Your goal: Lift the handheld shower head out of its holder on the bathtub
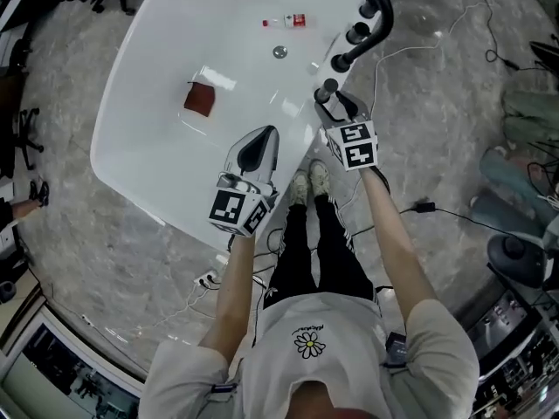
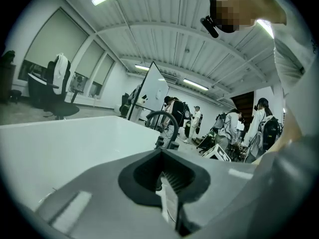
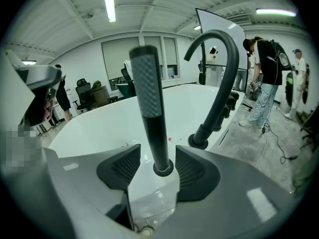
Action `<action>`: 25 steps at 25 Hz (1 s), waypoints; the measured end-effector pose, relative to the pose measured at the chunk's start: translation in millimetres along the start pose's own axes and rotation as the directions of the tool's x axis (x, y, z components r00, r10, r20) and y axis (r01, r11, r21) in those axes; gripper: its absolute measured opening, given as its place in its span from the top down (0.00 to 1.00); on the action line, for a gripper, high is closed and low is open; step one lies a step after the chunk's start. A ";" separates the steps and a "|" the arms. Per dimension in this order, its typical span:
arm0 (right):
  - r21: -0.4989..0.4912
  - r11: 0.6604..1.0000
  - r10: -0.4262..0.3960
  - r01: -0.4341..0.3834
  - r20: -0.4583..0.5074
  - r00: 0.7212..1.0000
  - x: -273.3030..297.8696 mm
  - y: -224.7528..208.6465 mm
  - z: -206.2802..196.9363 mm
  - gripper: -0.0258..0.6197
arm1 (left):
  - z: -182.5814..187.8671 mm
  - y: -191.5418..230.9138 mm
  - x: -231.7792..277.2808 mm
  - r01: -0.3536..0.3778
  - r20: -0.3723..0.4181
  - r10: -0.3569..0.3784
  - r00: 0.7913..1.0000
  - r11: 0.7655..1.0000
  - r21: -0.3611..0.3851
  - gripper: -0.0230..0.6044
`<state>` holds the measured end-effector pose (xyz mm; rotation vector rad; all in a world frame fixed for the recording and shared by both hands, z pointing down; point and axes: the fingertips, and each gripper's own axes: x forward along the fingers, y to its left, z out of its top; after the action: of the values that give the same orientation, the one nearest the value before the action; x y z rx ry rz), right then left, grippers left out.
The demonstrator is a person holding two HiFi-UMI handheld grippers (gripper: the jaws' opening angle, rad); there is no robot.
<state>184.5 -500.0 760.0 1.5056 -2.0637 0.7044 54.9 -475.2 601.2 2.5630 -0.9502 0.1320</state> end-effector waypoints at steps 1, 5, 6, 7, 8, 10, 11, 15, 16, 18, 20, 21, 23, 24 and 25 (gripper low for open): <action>0.009 1.000 -0.009 0.009 0.002 1.000 6.9 -3.5 -3.9 0.59 | -8.8 1.6 0.4 -0.001 -0.012 0.001 1.000 1.000 -0.004 0.96; 0.006 1.000 -0.030 0.030 -0.002 1.000 26.9 -7.8 -13.8 0.62 | -28.9 7.9 -5.9 -0.015 -0.032 0.014 0.999 1.000 -0.020 0.96; 0.002 0.999 -0.033 0.033 -0.003 0.999 29.9 -6.5 -15.9 0.63 | -32.2 9.1 -8.3 -0.019 -0.033 0.018 0.999 0.999 -0.026 0.96; -0.005 0.999 -0.035 0.035 -0.002 0.999 31.6 -4.6 -17.5 0.64 | -35.7 9.5 -10.3 -0.021 -0.036 0.020 0.999 0.999 -0.031 0.96; -0.016 0.999 -0.038 0.038 0.000 0.999 32.2 -2.5 -18.8 0.68 | -39.4 9.1 -11.7 -0.022 -0.040 0.021 0.999 0.999 -0.033 0.96; -0.031 0.998 -0.046 0.046 0.006 0.999 31.6 -0.3 -22.1 0.72 | -45.4 6.4 -13.8 -0.021 -0.047 0.020 0.999 0.999 -0.032 0.96; -0.029 0.998 -0.047 0.047 0.013 0.999 31.1 -0.3 -23.5 0.72 | -46.7 4.7 -15.0 -0.020 -0.047 0.018 0.999 0.999 -0.029 0.96; -0.040 0.998 -0.048 0.049 0.031 0.998 32.0 -1.4 -21.1 0.72 | -42.1 7.7 -17.5 -0.026 -0.032 0.025 0.999 0.999 -0.029 0.96; -0.043 0.998 -0.052 0.053 0.027 0.998 33.3 -1.3 -19.3 0.72 | -40.0 10.9 -17.5 -0.032 -0.026 0.031 0.999 0.999 -0.032 0.96; -0.038 0.997 -0.061 0.062 0.019 0.998 35.6 -1.0 -18.0 0.72 | -36.6 15.9 -18.2 -0.040 -0.016 0.040 0.999 0.999 -0.036 0.96; -0.029 0.997 -0.072 0.072 0.025 0.997 34.0 -1.2 -19.0 0.72 | -36.2 16.9 -21.2 -0.047 -0.005 0.047 0.999 0.998 -0.037 0.96; -0.019 0.997 -0.079 0.080 0.042 0.996 30.7 -2.1 -16.8 0.73 | -36.5 16.7 -23.0 -0.050 0.000 0.050 0.999 0.998 -0.038 0.96; 0.016 0.995 -0.098 0.097 0.097 0.990 20.5 -5.2 -1.9 0.73 | -35.2 17.5 -26.4 -0.055 0.010 0.055 0.998 0.998 -0.040 0.96; 0.038 0.994 -0.106 0.102 0.128 0.986 15.1 -7.1 9.9 0.73 | -32.7 19.1 -28.0 -0.059 0.016 0.059 0.998 0.997 -0.039 0.96; 0.056 0.993 -0.113 0.105 0.160 0.981 9.5 -8.6 23.2 0.73 | -28.8 21.0 -29.9 -0.064 0.024 0.065 0.998 0.997 -0.039 0.96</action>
<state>188.2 -524.2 749.8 1.7405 -2.0758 0.6103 20.0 -460.0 627.9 2.5059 -1.0352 0.0996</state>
